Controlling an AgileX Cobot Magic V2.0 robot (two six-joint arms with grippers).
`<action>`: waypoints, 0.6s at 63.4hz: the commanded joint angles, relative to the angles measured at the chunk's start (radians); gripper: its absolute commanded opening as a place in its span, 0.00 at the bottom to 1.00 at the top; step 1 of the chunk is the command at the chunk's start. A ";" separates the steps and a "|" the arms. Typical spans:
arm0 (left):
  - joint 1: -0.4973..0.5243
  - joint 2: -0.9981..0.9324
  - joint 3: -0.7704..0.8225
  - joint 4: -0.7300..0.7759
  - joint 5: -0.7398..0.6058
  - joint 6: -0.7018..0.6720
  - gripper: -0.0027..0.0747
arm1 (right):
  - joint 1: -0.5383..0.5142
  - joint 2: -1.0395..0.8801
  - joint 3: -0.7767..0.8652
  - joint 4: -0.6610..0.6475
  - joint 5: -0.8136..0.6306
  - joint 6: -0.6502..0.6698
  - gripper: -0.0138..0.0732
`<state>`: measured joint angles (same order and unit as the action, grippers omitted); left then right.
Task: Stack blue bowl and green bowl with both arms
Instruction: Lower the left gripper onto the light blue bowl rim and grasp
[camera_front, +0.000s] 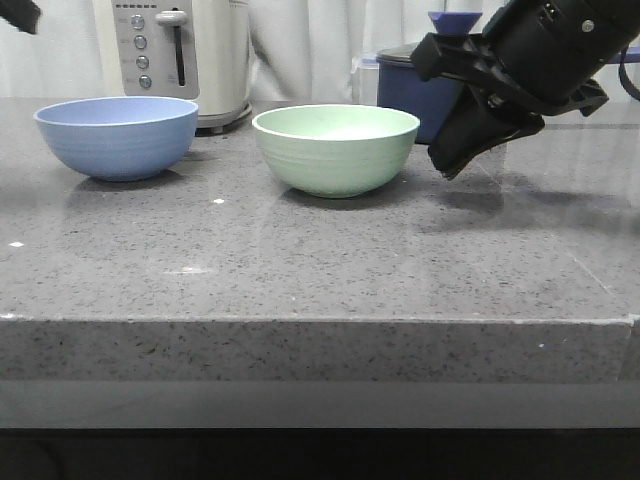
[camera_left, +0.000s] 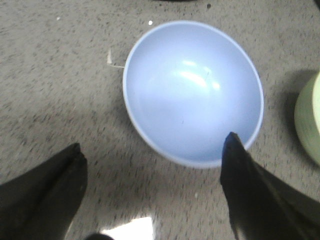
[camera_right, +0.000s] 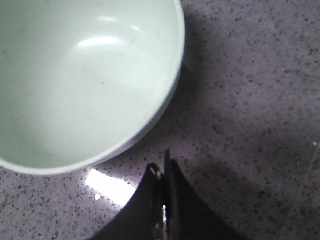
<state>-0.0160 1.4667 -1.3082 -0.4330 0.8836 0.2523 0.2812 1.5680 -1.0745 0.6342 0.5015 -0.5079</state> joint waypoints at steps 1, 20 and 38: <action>0.012 0.049 -0.089 -0.065 -0.016 0.015 0.74 | 0.000 -0.038 -0.027 0.023 -0.042 -0.009 0.09; 0.012 0.215 -0.190 -0.078 -0.021 0.013 0.74 | 0.000 -0.038 -0.027 0.023 -0.042 -0.009 0.09; 0.008 0.271 -0.196 -0.079 -0.064 0.013 0.60 | 0.000 -0.038 -0.027 0.023 -0.042 -0.009 0.09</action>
<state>-0.0043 1.7830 -1.4692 -0.4743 0.8606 0.2630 0.2812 1.5680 -1.0745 0.6342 0.5015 -0.5079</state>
